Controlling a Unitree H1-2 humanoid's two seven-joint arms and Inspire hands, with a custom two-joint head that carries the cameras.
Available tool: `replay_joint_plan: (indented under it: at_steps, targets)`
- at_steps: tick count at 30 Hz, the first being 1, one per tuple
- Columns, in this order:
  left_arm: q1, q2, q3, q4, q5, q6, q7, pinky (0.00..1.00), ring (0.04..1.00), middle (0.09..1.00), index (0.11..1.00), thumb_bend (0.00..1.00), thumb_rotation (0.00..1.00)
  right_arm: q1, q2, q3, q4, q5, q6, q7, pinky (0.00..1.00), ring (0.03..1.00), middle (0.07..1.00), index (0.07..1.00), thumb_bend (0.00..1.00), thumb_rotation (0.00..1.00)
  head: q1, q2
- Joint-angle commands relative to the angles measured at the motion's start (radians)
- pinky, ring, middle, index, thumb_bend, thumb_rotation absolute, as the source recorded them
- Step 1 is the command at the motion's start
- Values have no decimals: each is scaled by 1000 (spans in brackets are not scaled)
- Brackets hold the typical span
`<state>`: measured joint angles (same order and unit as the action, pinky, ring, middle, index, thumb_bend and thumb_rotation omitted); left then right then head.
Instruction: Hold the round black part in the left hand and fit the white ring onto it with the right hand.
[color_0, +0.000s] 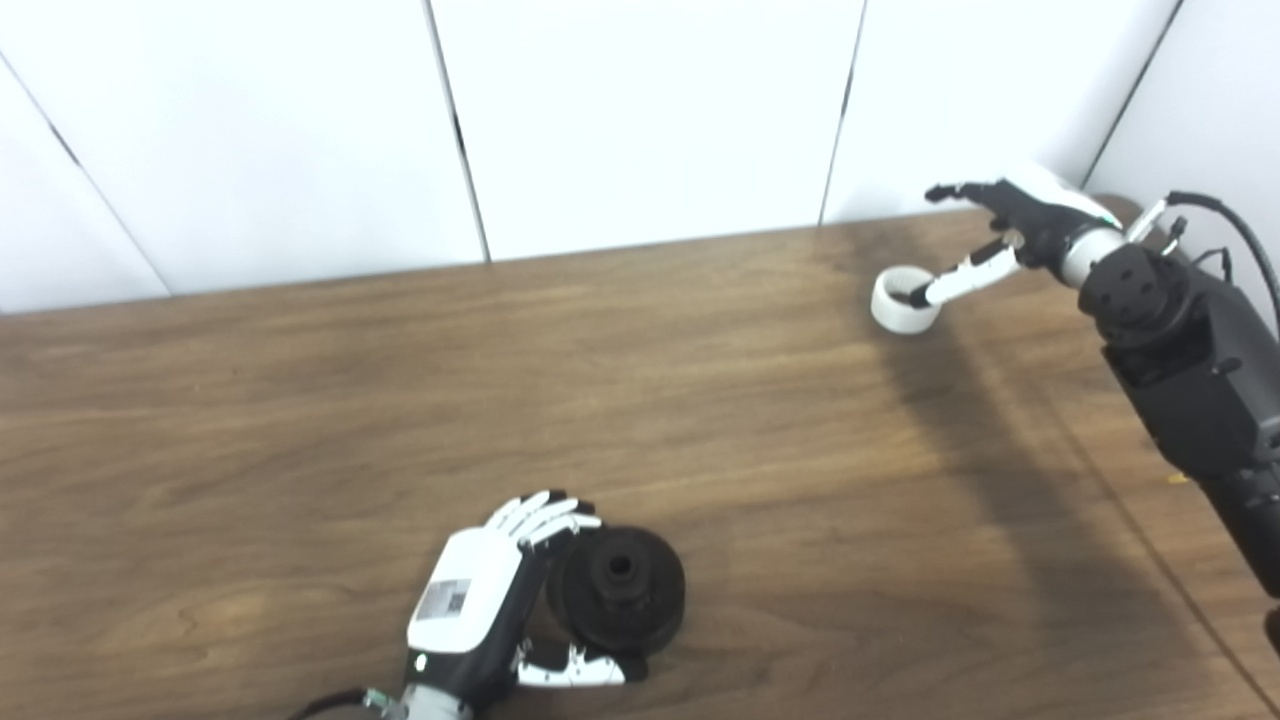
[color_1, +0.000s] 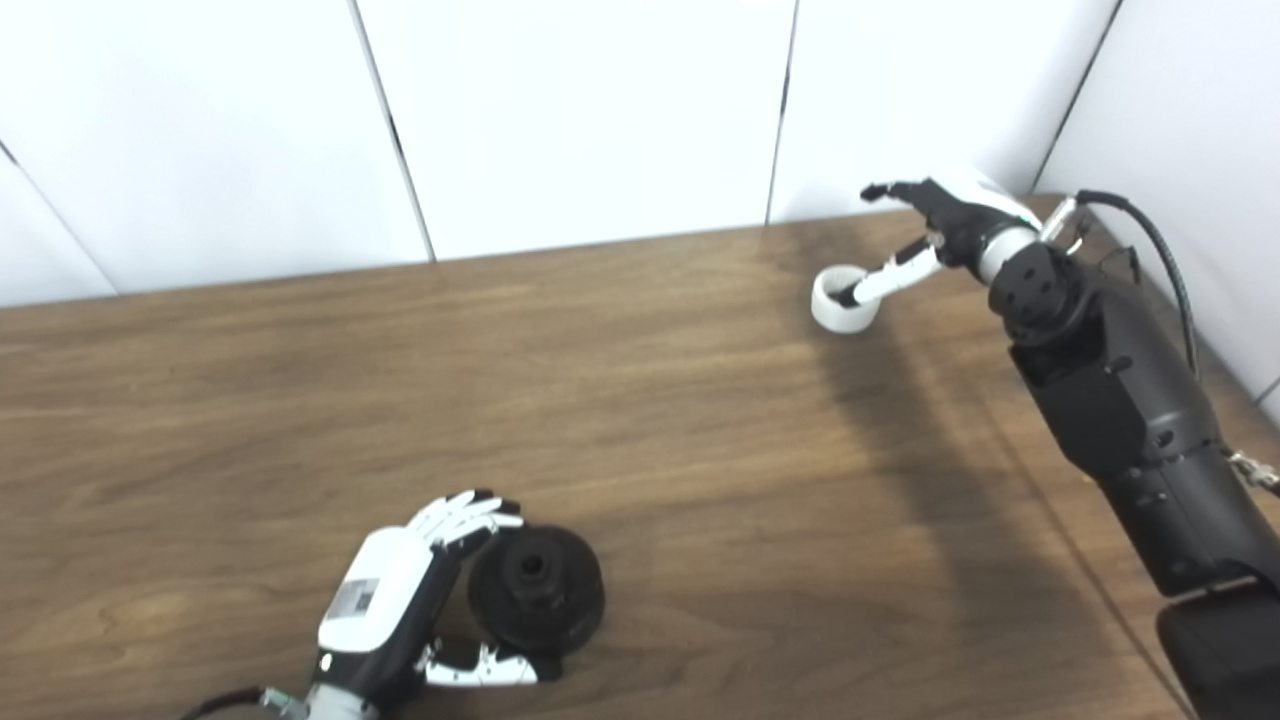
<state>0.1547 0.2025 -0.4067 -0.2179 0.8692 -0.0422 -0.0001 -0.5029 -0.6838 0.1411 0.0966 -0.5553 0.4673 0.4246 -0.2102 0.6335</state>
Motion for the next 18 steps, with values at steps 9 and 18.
replay_joint_plan:
  at_steps: [9, 18]
  targets:
    - [31, 29, -8, 51, 36, 19, -23, 908, 902, 838, 488, 519, 65, -81, -44, 52, 22, -75, 0, 64, 911, 983, 936, 873, 913, 266, -3, -5]
    - [31, 33, -7, 48, 30, 13, -20, 921, 900, 837, 488, 519, 65, -97, -29, 72, 66, -118, 1, 94, 961, 993, 941, 873, 916, 248, -5, 4]
